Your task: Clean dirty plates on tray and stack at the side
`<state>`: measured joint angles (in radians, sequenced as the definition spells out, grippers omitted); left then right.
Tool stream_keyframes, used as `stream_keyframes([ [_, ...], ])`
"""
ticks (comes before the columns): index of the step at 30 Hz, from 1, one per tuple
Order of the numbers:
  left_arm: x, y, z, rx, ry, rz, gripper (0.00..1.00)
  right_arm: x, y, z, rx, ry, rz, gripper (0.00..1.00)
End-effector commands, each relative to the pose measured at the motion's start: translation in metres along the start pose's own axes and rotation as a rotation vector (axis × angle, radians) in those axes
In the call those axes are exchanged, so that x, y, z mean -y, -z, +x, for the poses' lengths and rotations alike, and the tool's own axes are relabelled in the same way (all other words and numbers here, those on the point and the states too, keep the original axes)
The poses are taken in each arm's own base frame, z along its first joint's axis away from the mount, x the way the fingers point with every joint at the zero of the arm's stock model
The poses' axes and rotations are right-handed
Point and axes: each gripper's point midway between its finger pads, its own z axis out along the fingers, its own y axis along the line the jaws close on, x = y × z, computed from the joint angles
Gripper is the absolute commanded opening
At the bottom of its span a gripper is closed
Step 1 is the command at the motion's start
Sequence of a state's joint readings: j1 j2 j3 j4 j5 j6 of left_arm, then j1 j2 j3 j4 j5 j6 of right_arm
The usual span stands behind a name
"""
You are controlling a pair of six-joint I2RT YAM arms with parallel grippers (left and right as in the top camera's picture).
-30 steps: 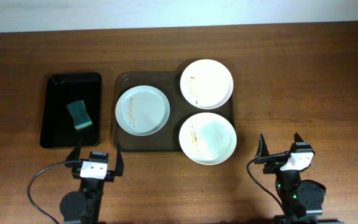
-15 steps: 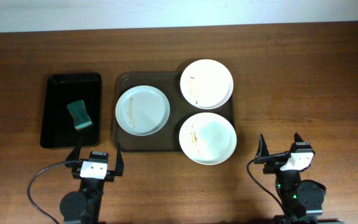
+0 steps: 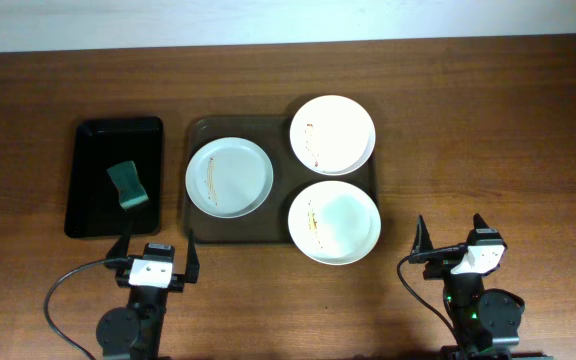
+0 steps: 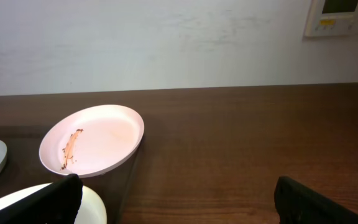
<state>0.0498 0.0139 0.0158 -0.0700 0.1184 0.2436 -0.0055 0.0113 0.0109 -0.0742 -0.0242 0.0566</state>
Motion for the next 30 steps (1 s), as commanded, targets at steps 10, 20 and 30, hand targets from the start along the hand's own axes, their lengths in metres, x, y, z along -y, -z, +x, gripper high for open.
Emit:
stream_keyframes([
  [10,-0.001,0.0,0.002,-0.002,-0.012,-0.009,0.99,-0.001,0.0,0.003,-0.004,-0.003,-0.004,0.98],
  [20,-0.008,0.0,0.005,-0.018,-0.012,-0.052,0.99,-0.001,0.0,0.001,0.0,-0.002,-0.003,0.98],
  [30,0.006,0.002,-0.03,0.135,0.007,0.044,0.99,-0.002,0.002,-0.018,0.053,-0.002,-0.008,0.98],
])
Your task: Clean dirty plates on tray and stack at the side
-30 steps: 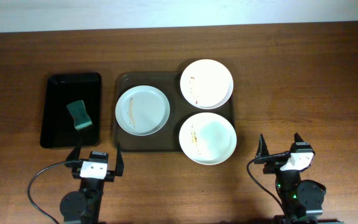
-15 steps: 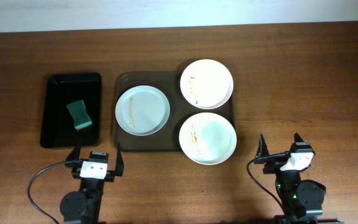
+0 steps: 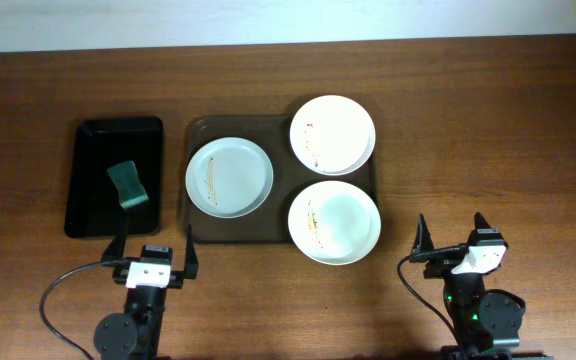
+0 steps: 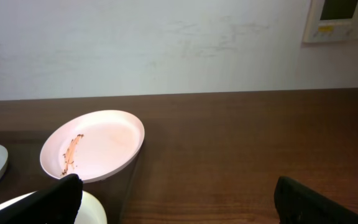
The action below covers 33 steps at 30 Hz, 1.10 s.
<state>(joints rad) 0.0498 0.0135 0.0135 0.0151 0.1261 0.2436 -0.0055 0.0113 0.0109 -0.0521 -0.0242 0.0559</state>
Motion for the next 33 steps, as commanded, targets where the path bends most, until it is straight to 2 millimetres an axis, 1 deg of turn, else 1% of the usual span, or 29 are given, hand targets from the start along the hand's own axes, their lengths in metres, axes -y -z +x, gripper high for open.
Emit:
stream_keyframes([
  [1,0.008,0.001,-0.014,0.064,0.051,0.054,0.99,-0.003,0.003,-0.019,0.045,-0.003,-0.011,0.98],
  [2,0.008,0.001,-0.015,0.067,0.073,0.054,0.99,-0.005,0.005,-0.029,0.064,-0.002,-0.021,0.98],
  [5,0.006,0.003,-0.026,0.085,0.128,0.052,0.99,-0.008,0.012,-0.053,0.096,0.0,-0.032,0.98],
  [7,0.004,0.004,-0.035,0.098,0.129,0.05,0.99,-0.009,0.016,-0.066,0.106,0.0,-0.032,0.98],
  [9,0.0,0.004,-0.048,0.11,0.127,0.049,0.99,-0.01,0.019,-0.076,0.111,0.0,-0.033,0.98],
  [11,-0.004,0.004,-0.067,0.112,0.126,0.049,0.99,-0.013,0.02,-0.087,0.098,0.001,-0.05,0.98],
  [13,-0.009,0.0,-0.084,0.096,0.129,0.052,0.99,-0.021,0.019,-0.1,0.093,0.003,-0.092,0.98],
  [14,-0.012,-0.004,-0.096,0.078,0.131,0.055,0.99,-0.025,0.018,-0.112,0.089,0.004,-0.112,0.98],
  [16,-0.018,-0.01,-0.117,0.063,0.135,0.061,0.99,-0.026,0.016,-0.126,0.067,0.002,-0.11,0.99],
  [17,-0.023,-0.016,-0.133,0.031,0.142,0.066,0.99,-0.027,0.013,-0.139,0.029,0.0,-0.107,0.98],
  [19,-0.028,-0.026,-0.148,-0.04,0.154,0.079,0.99,-0.027,0.006,-0.153,-0.056,-0.007,-0.103,0.98],
  [20,-0.031,-0.037,-0.154,-0.126,0.168,0.094,0.99,-0.028,0.0,-0.159,-0.118,-0.011,-0.104,0.98],
  [23,-0.035,-0.06,-0.16,-0.31,0.197,0.125,0.99,-0.038,-0.018,-0.173,-0.254,-0.028,-0.15,0.98],
  [24,-0.036,-0.064,-0.161,-0.356,0.204,0.133,0.99,-0.042,-0.023,-0.176,-0.287,-0.035,-0.172,0.98],
  [25,-0.036,-0.071,-0.16,-0.425,0.214,0.144,0.99,-0.05,-0.03,-0.178,-0.349,-0.049,-0.216,0.98],
  [27,-0.037,-0.083,-0.157,-0.543,0.232,0.165,0.99,-0.062,-0.045,-0.178,-0.462,-0.081,-0.278,0.98],
  [29,-0.03,-0.092,-0.15,-0.669,0.265,0.223,0.99,-0.074,-0.062,-0.174,-0.571,-0.121,-0.344,0.98],
  [30,-0.025,-0.097,-0.144,-0.73,0.284,0.252,0.99,-0.084,-0.074,-0.169,-0.642,-0.151,-0.397,0.98],
  [31,-0.021,-0.1,-0.135,-0.798,0.301,0.275,0.99,-0.092,-0.082,-0.165,-0.683,-0.165,-0.43,0.98],
  [32,-0.02,-0.102,-0.126,-0.852,0.311,0.282,0.99,-0.102,-0.088,-0.159,-0.728,-0.18,-0.469,0.98],
  [33,-0.017,-0.104,-0.117,-0.897,0.321,0.294,0.99,-0.118,-0.095,-0.151,-0.781,-0.199,-0.532,0.98],
])
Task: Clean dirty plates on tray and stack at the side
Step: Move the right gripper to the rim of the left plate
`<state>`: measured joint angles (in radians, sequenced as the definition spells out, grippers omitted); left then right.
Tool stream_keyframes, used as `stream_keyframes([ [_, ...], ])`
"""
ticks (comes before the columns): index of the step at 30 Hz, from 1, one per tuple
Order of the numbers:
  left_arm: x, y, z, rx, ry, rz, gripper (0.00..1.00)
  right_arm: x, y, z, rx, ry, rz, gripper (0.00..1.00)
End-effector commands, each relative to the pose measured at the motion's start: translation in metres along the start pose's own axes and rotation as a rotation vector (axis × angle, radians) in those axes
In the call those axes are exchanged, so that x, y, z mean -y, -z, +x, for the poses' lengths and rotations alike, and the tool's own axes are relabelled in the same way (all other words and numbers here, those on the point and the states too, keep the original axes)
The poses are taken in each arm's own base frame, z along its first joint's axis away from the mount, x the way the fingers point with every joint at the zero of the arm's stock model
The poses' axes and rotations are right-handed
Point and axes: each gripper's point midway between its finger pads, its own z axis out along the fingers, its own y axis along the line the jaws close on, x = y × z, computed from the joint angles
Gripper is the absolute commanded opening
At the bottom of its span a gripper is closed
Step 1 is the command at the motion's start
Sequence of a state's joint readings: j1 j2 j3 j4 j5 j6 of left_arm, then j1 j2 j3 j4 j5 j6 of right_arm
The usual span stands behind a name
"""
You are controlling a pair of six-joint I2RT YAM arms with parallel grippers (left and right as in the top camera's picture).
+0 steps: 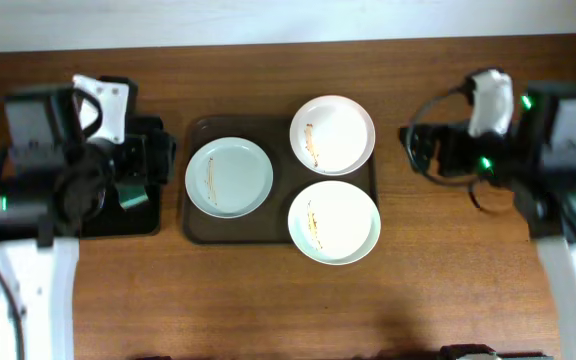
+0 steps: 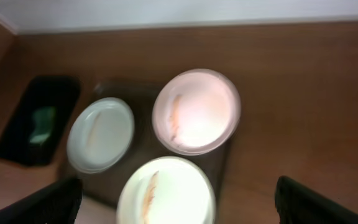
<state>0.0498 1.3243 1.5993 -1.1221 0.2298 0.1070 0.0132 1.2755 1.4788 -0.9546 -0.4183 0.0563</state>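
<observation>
Three white plates with brown streaks lie on the brown tray (image 1: 268, 228): one at the left (image 1: 229, 177), one at the far right (image 1: 332, 134), one at the near right (image 1: 334, 221). A green sponge (image 1: 126, 192) shows partly under my left arm. My left gripper (image 1: 153, 155) hangs over the sponge's black tray, its fingers lost against the dark. My right gripper (image 1: 415, 150) hovers right of the brown tray, open and holding nothing. In the right wrist view it (image 2: 179, 208) looks down on all three plates from high up, blurred.
The black tray (image 1: 158, 215) with the sponge lies left of the brown tray. Bare wooden table (image 1: 448, 260) stretches right of and in front of the trays. A white wall edge runs along the far side.
Both arms have left the near table edge. The left one is now over the black tray, the right one high at the right of the brown tray, looking down. The plates lie as before.
At both earlier moments the two arms were at the near table edge with grippers open, the right wrist camera looking level across the table. Now both are raised and further out, on either side of the plates. Plates and sponge have not moved.
</observation>
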Motion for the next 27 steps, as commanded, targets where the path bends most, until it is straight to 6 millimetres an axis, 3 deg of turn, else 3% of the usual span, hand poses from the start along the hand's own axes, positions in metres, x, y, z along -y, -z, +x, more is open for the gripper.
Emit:
stream_keyframes([
  [1,0.004,-0.029,0.006,-0.124,0.042,0.072,0.99,-0.043,-0.037,-0.001,-0.128,-0.004,-0.222,0.99],
  [4,0.001,-0.053,0.016,-0.203,0.063,0.085,0.99,-0.076,-0.087,0.006,-0.209,0.019,-0.394,0.98],
  [5,-0.001,-0.06,0.018,-0.218,0.068,0.087,0.99,-0.078,-0.098,0.006,-0.212,0.025,-0.403,0.98],
  [7,-0.003,-0.072,0.022,-0.252,0.077,0.09,0.99,-0.086,-0.129,0.002,-0.238,-0.131,-0.437,0.98],
  [8,-0.005,-0.079,0.025,-0.271,0.081,0.091,0.99,-0.087,-0.14,0.003,-0.264,-0.208,-0.451,0.98],
  [12,-0.01,-0.097,0.027,-0.294,0.086,0.082,0.99,-0.105,-0.166,-0.004,-0.225,-0.159,-0.524,0.98],
  [15,-0.022,-0.103,0.034,-0.331,0.136,0.024,0.99,-0.109,-0.189,0.006,-0.206,-0.167,-0.321,0.98],
  [19,-0.068,-0.095,0.036,-0.303,0.354,-0.098,0.99,-0.111,-0.207,0.023,-0.177,-0.154,-0.084,0.98],
  [22,-0.097,-0.088,0.037,-0.275,0.416,-0.141,0.99,-0.109,-0.216,0.036,-0.164,-0.115,0.055,0.98],
  [27,-0.106,-0.086,0.039,-0.279,0.391,-0.169,0.99,-0.109,-0.249,0.072,-0.236,-0.071,0.113,0.98],
])
